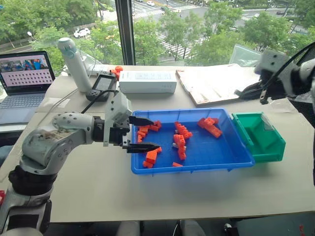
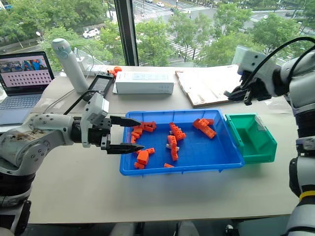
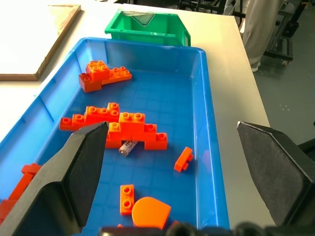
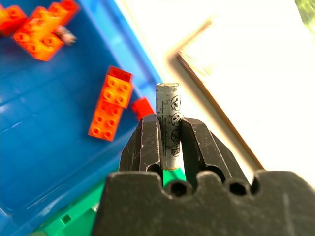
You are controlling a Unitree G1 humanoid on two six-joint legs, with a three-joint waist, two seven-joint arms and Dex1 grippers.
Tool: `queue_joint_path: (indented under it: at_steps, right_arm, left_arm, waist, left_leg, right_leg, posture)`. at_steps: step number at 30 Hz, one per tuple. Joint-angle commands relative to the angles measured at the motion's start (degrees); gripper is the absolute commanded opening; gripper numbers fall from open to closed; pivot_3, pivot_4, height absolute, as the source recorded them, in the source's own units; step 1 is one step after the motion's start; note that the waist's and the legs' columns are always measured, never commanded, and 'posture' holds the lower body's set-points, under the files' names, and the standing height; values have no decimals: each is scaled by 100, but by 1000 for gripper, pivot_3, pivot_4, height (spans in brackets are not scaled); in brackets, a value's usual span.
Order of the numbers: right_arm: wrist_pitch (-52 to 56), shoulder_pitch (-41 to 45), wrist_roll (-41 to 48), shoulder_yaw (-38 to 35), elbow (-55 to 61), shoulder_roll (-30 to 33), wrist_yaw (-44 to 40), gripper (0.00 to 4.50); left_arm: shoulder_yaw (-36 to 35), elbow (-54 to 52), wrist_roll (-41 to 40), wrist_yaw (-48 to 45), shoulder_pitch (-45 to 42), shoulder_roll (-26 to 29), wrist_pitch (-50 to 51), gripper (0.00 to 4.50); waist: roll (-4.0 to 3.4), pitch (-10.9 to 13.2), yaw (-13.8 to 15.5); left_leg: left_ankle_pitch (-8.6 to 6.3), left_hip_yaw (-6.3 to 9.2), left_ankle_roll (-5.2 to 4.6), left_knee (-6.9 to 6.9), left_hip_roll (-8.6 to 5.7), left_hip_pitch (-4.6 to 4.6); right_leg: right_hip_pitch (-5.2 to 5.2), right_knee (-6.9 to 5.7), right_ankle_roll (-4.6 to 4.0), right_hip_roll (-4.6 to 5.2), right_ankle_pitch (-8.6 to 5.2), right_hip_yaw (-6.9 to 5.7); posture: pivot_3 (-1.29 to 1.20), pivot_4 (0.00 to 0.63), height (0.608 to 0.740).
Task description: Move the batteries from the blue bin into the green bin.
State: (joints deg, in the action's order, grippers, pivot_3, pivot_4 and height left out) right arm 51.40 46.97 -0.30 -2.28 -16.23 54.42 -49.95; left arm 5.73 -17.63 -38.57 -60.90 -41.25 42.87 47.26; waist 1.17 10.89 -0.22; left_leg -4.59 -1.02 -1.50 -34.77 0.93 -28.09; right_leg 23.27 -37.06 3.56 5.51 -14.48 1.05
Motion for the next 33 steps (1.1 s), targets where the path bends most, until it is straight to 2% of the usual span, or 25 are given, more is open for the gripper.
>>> queue_joint_path:
  at_steps: [1, 5, 8, 11, 15, 23, 27, 33]
  right_arm:
    - [546, 547, 637, -60, 1122, -305, -173, 4229]
    - [1477, 324, 1545, 506, 2677, -784, -654, 4229]
    - [1832, 4, 1782, 1013, 3427, -1378, -321, 4229]
    - [2251, 43, 1642, 1049, 3461, -2107, 470, 4229]
    - [2542, -131, 1395, 1250, 3447, -2637, 1312, 4229]
    - [2982, -257, 1378, 1434, 3528, -2918, 1995, 4229]
    - [3060, -352, 1456, 1496, 3579, -2915, 2092, 3257]
    - [3012, -210, 1598, 1270, 3562, -2936, 2149, 1163]
  left_arm:
    - [-135, -87, 23, -80, -99, 126, -87, 4500]
    - [-185, -163, 46, -62, -10, 228, -63, 4500]
    - [-261, -260, 4, 3, 65, 309, 4, 4500]
    - [-284, -369, -3, -3, 166, 459, 52, 4500]
    - [-344, -432, -37, 50, 243, 535, 97, 4500]
    - [-382, -467, -12, 60, 289, 622, 121, 4500]
    - [-369, -471, 2, 62, 275, 634, 124, 4500]
    - [-317, -417, 36, 40, 220, 645, 103, 4500]
  waist:
    - [0, 0, -26]
    - [1, -1, -61]
    - [1, 0, -17]
    - [1, 0, 12]
    - [2, -1, 83]
    - [5, -3, 74]
    - [6, -3, 71]
    - [5, -3, 72]
  left_leg:
    - [0, 1, 0, 0, 1, 0]
    - [-2, 15, -1, 6, 9, 0]
    - [-3, 23, -3, 4, 6, -6]
    - [-3, 26, -3, -7, 0, -13]
    - [-18, 27, 37, -8, -1, -12]
    - [-11, 19, 29, -2, 2, -12]
    - [-11, 19, 28, -1, 3, -11]
    - [-11, 19, 28, -1, 4, -12]
  right_leg:
    - [0, 0, 0, -1, 0, 0]
    - [-3, -1, -1, -13, -1, -1]
    - [-5, -1, 0, -13, -2, -9]
    - [-4, -2, 2, -8, 0, -11]
    - [-2, -1, 2, -6, 4, -13]
    - [4, -4, -2, -9, 8, -13]
    - [4, -4, -2, -11, 8, -13]
    - [4, -3, -2, -11, 8, -13]
  posture:
    - [0, 150, 740]
    - [0, 150, 740]
    - [0, 150, 740]
    - [0, 150, 740]
    - [0, 150, 740]
    - [0, 150, 740]
    - [0, 150, 740]
    - [0, 150, 740]
